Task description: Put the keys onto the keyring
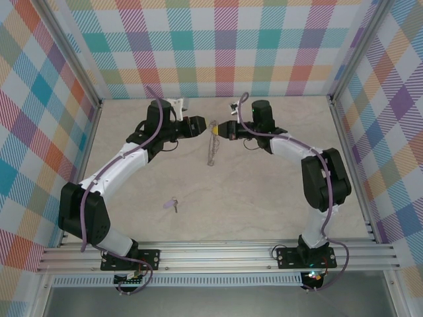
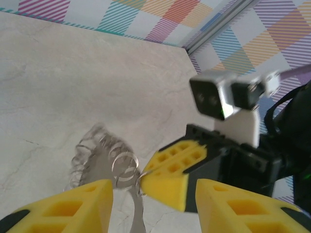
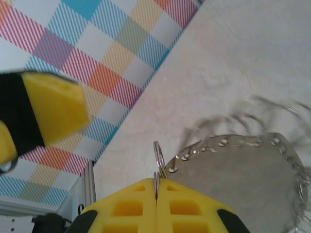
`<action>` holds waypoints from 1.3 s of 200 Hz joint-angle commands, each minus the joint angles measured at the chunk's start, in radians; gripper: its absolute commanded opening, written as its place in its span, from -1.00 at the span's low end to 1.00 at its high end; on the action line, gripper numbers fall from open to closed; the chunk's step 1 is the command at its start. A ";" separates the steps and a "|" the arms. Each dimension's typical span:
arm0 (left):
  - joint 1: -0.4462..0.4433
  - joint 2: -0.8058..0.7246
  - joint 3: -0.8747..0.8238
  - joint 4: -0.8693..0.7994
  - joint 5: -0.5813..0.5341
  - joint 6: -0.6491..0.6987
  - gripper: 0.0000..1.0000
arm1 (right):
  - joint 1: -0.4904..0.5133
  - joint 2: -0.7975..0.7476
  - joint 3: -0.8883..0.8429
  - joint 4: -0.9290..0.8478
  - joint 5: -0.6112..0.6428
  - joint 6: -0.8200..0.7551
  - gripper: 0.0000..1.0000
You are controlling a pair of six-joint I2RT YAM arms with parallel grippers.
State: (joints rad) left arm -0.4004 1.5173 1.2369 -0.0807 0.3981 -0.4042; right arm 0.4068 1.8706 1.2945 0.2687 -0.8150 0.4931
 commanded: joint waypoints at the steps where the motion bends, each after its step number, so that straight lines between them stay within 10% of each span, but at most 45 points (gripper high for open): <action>1: 0.008 -0.044 0.011 -0.029 -0.024 0.023 0.00 | 0.017 0.104 0.095 0.009 -0.030 0.034 -1.00; 70: 0.012 -0.079 0.041 -0.084 -0.054 0.058 0.04 | 0.085 0.326 0.306 0.132 -0.059 0.168 -1.00; 195: 0.012 -0.060 0.018 -0.040 -0.033 0.034 0.07 | 0.045 0.158 -0.075 0.266 -0.064 0.126 -1.00; 260: 0.012 -0.067 0.024 -0.044 -0.047 0.029 0.09 | 0.033 0.130 -0.001 0.188 -0.072 0.106 -1.00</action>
State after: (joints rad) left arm -0.4004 1.4647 1.2446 -0.1513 0.3561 -0.3740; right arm 0.4500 2.0464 1.2209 0.4702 -0.8577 0.6369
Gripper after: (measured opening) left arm 0.539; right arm 0.049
